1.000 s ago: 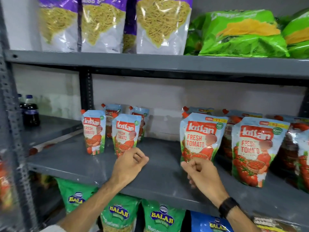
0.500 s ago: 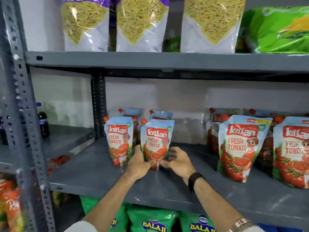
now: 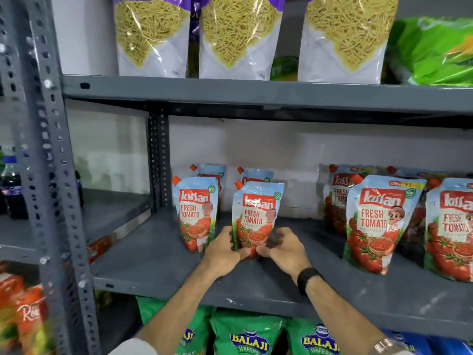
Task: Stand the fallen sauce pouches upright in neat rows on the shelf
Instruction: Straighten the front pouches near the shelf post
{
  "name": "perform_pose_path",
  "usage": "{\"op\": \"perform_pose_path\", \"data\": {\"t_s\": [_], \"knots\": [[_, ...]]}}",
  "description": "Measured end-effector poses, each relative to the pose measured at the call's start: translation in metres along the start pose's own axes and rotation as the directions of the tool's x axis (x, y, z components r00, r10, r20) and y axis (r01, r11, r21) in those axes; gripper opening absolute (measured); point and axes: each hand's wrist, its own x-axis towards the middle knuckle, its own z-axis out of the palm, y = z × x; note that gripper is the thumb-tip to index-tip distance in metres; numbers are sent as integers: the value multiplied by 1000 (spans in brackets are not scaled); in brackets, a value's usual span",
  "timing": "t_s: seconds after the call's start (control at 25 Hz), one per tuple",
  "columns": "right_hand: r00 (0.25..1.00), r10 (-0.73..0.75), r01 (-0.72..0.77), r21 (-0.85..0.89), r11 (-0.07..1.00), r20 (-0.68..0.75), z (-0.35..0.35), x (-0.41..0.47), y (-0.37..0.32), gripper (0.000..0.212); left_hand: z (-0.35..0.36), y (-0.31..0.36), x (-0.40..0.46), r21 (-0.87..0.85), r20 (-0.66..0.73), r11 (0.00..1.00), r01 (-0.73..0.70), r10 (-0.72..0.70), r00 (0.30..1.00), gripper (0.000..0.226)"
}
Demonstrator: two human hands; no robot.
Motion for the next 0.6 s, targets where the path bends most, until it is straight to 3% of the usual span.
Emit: {"op": "perform_pose_path", "data": {"t_s": [0.08, 0.12, 0.2, 0.28, 0.36, 0.44, 0.6], "knots": [[981, -116, 105, -76, 992, -157, 1, -14, -3, 28, -23, -14, -11, 35, -90, 999, -29, 33, 995, 24], [975, -179, 162, -128, 978, -131, 7, -21, -6, 27, -40, -24, -17, 80, -174, 996, -28, 42, 984, 13], [971, -227, 237, -182, 954, 74, 29, -33, -17, 26, -73, -42, -24, 124, -373, 992, 38, 11, 928, 20], [955, -203, 242, -171, 955, 219, 57, -35, -30, 19, -99, -54, -21, 43, -483, 992, 118, -83, 872, 35], [955, -190, 229, -158, 960, 228, 83, -29, -40, 45, -112, -59, -14, -59, -394, 982, 179, -188, 900, 62], [968, -158, 191, -165, 968, 195, 102, -21, -46, 58, -115, -60, -6, -117, -239, 978, 174, -198, 951, 87], [972, -101, 136, -159, 978, 212, 122, -4, -50, 48, -112, -58, 8, -111, -114, 987, 116, -129, 985, 86]]}}
